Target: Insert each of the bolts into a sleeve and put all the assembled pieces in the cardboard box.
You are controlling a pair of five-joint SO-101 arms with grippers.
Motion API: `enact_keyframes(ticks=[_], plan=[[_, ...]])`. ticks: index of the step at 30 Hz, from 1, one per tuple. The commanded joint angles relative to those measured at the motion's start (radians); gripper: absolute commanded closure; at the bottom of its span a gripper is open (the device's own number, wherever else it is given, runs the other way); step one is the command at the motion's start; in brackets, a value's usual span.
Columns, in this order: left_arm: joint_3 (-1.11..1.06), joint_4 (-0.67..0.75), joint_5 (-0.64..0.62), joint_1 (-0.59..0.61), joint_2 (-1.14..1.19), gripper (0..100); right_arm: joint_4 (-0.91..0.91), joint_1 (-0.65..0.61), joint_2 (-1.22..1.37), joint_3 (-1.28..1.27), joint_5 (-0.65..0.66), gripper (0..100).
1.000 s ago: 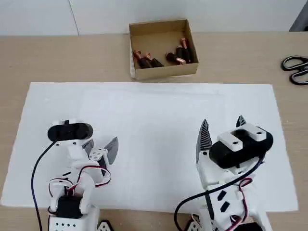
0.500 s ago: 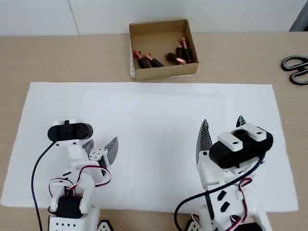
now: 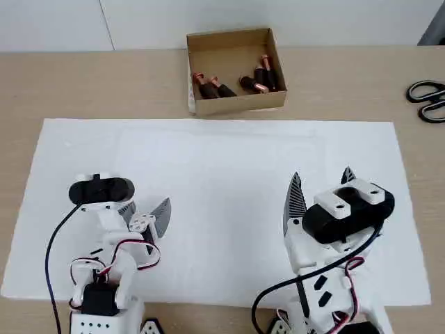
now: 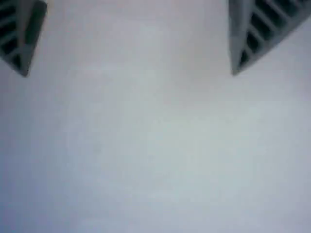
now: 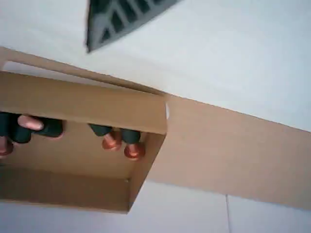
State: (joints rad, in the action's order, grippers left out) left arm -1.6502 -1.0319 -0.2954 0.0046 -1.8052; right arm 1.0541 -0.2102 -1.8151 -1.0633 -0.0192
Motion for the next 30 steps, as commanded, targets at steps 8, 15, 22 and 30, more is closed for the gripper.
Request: enact_keyframes(ticks=[8, 15, 22, 30], plan=[[0.004, 0.023, 0.002, 0.000, -0.014, 74, -0.016, -0.001, 0.001, 0.003, 0.005, 70.9], [0.004, 0.023, 0.002, 0.000, -0.014, 74, -0.016, -0.005, 0.001, 0.003, 0.005, 70.9], [0.004, 0.023, 0.002, 0.000, -0.014, 74, -0.016, -0.002, 0.001, -0.048, 0.005, 70.9], [0.004, 0.023, 0.002, 0.000, -0.014, 74, -0.016, -0.001, 0.001, -0.101, 0.008, 70.9]])
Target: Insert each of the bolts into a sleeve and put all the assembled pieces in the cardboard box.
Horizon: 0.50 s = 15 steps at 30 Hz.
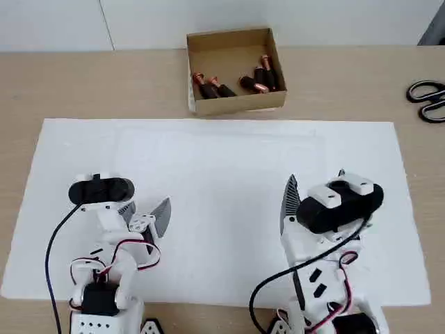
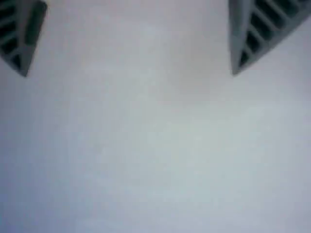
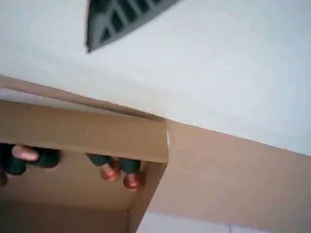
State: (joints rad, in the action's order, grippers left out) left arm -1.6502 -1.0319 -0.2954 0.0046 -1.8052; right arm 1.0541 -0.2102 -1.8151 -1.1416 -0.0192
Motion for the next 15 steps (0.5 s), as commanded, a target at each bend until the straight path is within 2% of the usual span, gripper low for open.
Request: enact_keyframes(ticks=[1, 15], plan=[[0.004, 0.023, 0.002, 0.000, -0.014, 74, -0.016, -0.001, 0.001, -0.048, 0.008, 70.9], [0.004, 0.023, 0.002, 0.000, -0.014, 74, -0.024, 0.001, 0.001, -0.259, 0.009, 70.9]])
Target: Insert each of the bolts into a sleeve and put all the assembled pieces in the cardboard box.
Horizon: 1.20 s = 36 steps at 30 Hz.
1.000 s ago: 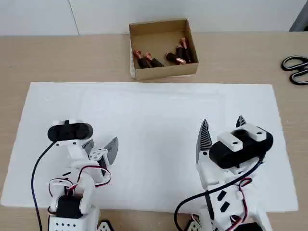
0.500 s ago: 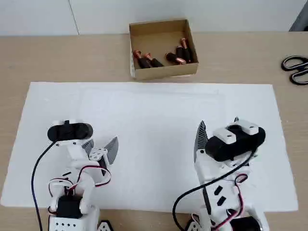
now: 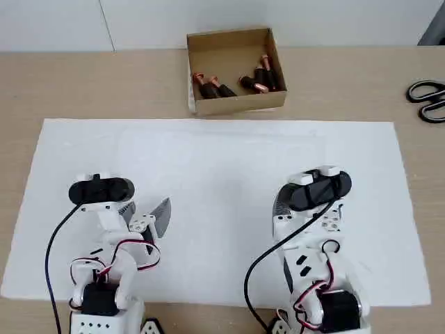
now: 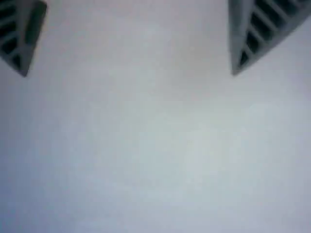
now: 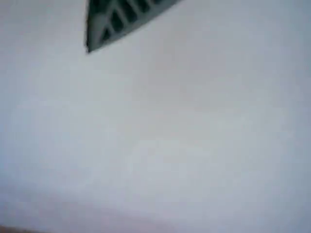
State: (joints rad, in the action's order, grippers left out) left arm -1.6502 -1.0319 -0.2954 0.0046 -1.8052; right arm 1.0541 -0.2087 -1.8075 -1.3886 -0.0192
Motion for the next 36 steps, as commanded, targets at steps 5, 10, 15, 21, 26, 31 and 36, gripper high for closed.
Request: enact_keyframes(ticks=[5, 10, 15, 21, 26, 31, 36], plan=[[0.004, 0.023, 0.002, 0.000, -0.014, 74, -0.024, -0.002, -0.007, -0.080, 0.009, 70.9], [0.004, 0.023, 0.002, 0.000, -0.014, 74, -0.024, -0.004, -0.007, -0.161, 0.009, 70.9], [0.004, 0.023, 0.002, 0.000, -0.014, 74, -0.024, -0.007, -0.007, -0.264, 0.006, 70.9], [0.004, 0.023, 0.002, 0.000, -0.014, 74, -0.031, -0.007, -0.007, -0.265, 0.006, 70.9], [0.004, 0.023, 0.002, 0.000, -0.014, 74, -0.031, -0.002, -0.007, -0.265, 0.005, 70.9], [0.004, 0.023, 0.002, 0.000, -0.014, 74, -0.031, -0.005, -0.007, -0.265, 0.006, 70.9], [0.004, 0.023, 0.002, 0.000, -0.014, 74, -0.031, -0.005, -0.007, -0.265, 0.006, 70.9]])
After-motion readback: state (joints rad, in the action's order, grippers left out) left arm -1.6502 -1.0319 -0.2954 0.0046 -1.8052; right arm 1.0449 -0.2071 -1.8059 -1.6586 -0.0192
